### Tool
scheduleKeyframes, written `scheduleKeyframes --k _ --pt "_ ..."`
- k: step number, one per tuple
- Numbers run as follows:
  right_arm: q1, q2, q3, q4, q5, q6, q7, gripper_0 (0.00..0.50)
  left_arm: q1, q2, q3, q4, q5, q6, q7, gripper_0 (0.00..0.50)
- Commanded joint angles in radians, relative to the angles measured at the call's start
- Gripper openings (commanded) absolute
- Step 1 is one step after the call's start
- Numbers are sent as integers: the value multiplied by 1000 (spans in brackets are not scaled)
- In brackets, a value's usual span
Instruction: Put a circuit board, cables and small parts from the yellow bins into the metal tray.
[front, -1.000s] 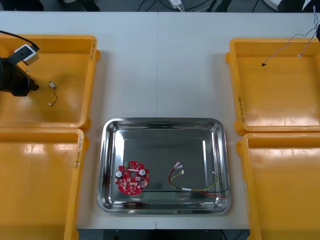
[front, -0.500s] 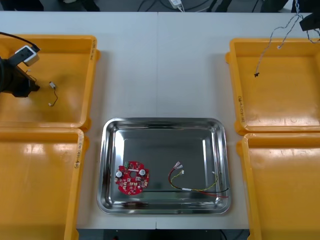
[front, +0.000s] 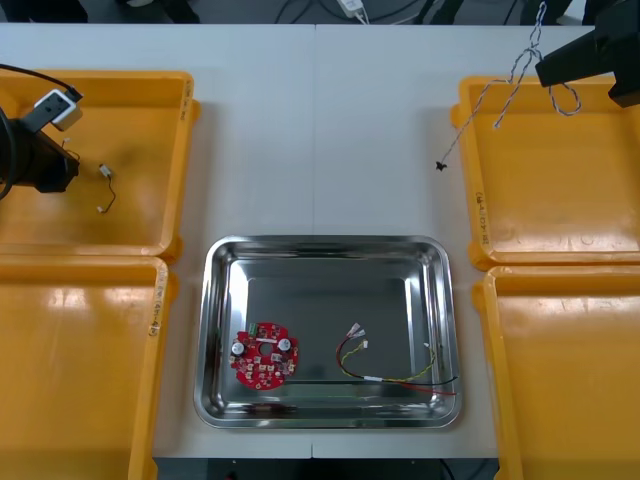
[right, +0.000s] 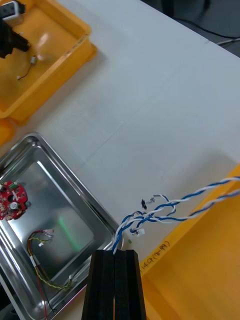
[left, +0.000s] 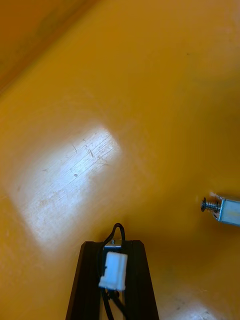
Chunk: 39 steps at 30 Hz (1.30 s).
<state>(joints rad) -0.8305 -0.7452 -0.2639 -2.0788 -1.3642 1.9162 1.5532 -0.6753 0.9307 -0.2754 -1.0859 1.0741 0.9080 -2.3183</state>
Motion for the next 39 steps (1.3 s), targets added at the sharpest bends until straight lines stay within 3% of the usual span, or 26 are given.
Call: scheduleKeyframes --k 1,8,21,25,35,39 --pt "-68 -42 80 -101 -79 4 -82 0 13 -12 -33 20 21 -3 -82 0" --pt "-72 -11 155 -193 -173 4 -113 0 8 7 -28 17 43 37 -82 0" --pt "-61 93 351 -273 -92 4 -90 0 -30 77 41 -57 58 295 -53 0" --pt "-44 102 413 -287 -39 4 -67 0 -44 97 61 -85 55 367 -30 0" --pt "36 112 502 -323 146 4 -16 0 -69 119 107 -233 26 563 194 0" --pt "77 104 486 -299 232 4 103 0 -69 119 128 -307 17 635 289 0"
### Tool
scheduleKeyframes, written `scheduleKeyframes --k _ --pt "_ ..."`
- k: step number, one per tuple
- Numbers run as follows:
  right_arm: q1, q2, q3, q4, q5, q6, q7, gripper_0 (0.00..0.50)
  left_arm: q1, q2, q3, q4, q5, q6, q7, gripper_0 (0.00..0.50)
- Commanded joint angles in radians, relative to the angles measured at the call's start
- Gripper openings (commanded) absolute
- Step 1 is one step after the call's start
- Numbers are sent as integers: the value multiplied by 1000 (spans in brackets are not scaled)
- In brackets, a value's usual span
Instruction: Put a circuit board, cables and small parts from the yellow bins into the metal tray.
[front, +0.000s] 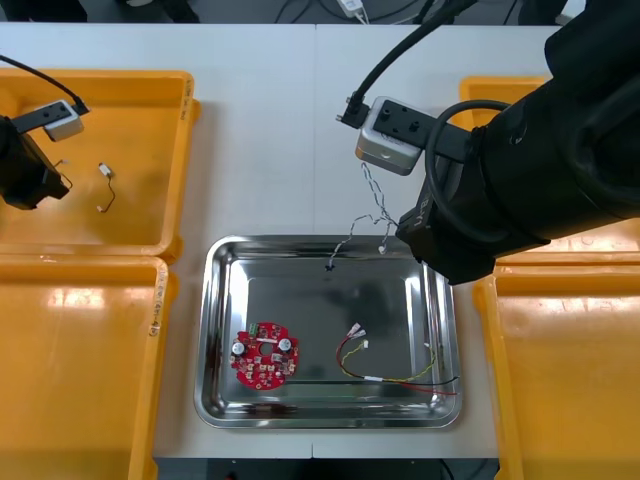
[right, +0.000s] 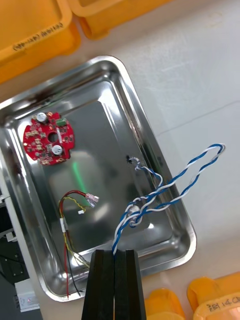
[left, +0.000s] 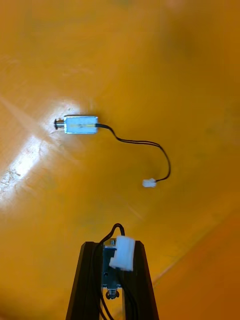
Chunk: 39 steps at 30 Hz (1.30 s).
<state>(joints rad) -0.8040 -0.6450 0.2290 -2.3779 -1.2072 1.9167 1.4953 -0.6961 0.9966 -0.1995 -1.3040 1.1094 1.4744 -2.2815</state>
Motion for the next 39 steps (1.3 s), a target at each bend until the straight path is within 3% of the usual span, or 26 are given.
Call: scheduleKeyframes --k 1,10,20,29,34,39 --pt "54 1 -10 5 86 3 181 0 -48 53 54 -101 -20 80 267 0" --pt "129 -12 -7 43 218 3 367 0 -48 48 75 -307 -40 225 505 0" --pt "195 -4 79 16 321 3 372 0 -49 -19 78 -491 -85 313 748 0" --pt "270 56 125 14 380 3 384 0 -48 -133 81 -643 -154 408 939 0" --pt "279 105 200 14 495 3 382 0 -49 -208 81 -715 -180 445 1039 0" --pt "282 113 254 28 558 3 387 0 -48 -276 80 -764 -204 445 1117 0"
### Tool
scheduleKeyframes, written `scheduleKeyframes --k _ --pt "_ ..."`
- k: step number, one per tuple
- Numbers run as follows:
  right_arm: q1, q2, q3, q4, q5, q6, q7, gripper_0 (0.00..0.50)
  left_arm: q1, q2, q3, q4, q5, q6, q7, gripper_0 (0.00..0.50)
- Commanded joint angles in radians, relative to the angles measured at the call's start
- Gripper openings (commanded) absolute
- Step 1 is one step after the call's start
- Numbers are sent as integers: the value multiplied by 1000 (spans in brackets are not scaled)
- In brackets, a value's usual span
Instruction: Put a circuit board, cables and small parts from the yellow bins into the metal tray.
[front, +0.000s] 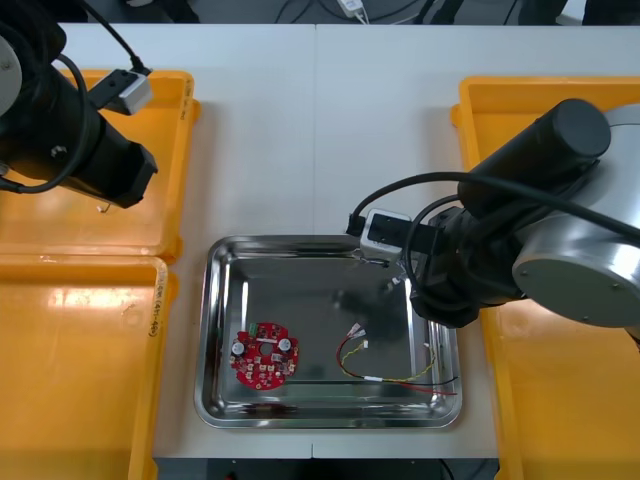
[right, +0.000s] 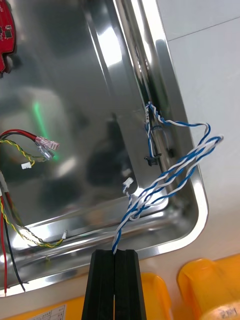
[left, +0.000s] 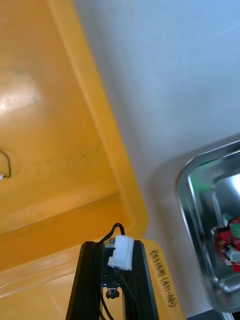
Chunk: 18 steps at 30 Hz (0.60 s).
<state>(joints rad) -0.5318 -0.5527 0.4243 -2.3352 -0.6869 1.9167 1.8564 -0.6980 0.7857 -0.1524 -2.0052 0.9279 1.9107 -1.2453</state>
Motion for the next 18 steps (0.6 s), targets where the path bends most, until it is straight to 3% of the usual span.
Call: scheduleKeyframes --k 1,18 --pt "12 19 60 -4 44 3 27 0 -46 -79 30 -72 -24 9 101 0" --pt "23 37 62 163 102 -41 165 0 -11 -255 -138 -133 -267 9 265 1"
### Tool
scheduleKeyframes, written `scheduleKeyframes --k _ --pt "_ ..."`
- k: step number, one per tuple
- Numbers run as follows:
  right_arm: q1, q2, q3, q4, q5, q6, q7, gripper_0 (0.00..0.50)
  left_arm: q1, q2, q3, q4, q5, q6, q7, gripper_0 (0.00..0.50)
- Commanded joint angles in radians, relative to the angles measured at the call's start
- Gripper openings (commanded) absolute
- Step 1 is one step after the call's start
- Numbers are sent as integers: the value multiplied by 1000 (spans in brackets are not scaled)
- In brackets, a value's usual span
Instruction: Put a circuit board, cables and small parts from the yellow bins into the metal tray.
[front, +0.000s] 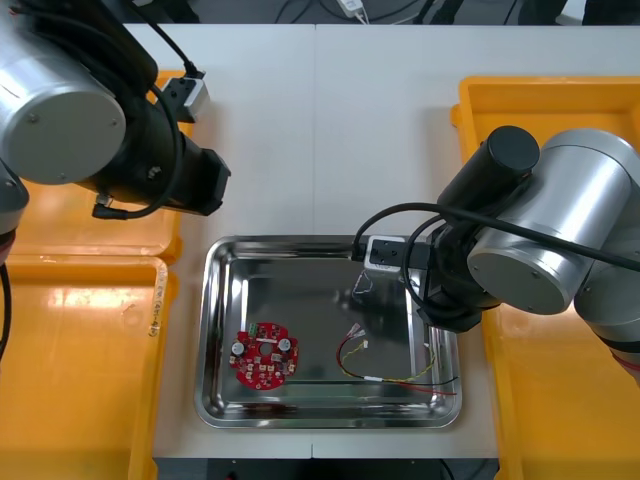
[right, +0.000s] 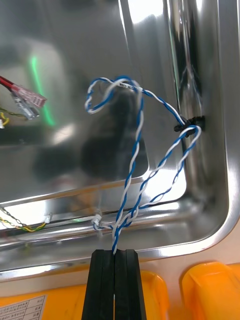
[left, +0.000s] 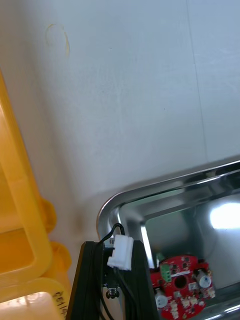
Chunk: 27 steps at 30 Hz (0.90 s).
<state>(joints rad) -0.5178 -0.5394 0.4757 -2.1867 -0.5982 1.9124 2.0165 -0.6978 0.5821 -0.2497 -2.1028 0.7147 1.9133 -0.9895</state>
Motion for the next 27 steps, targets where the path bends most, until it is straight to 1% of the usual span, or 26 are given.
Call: scheduleKeyframes --k 1,8,12,16,18,23,27 --pt "8 27 11 24 15 -49 7 0 -5 -59 -49 -36 -67 7 15 0" --pt "8 39 15 71 15 -119 7 0 46 -96 -103 -36 -124 7 55 0" --pt "10 49 17 76 24 -130 8 0 78 -110 -115 -36 -130 7 112 0" --pt "10 53 24 76 49 -133 5 0 110 -125 -135 -36 -141 7 158 2" --pt "13 53 29 76 64 -141 7 0 124 -134 -152 -36 -169 7 161 1" --pt "24 53 34 108 80 -181 7 0 178 -165 -211 -36 -285 0 167 0" --pt "27 53 32 111 90 -187 4 0 213 -180 -238 -36 -330 -31 176 0"
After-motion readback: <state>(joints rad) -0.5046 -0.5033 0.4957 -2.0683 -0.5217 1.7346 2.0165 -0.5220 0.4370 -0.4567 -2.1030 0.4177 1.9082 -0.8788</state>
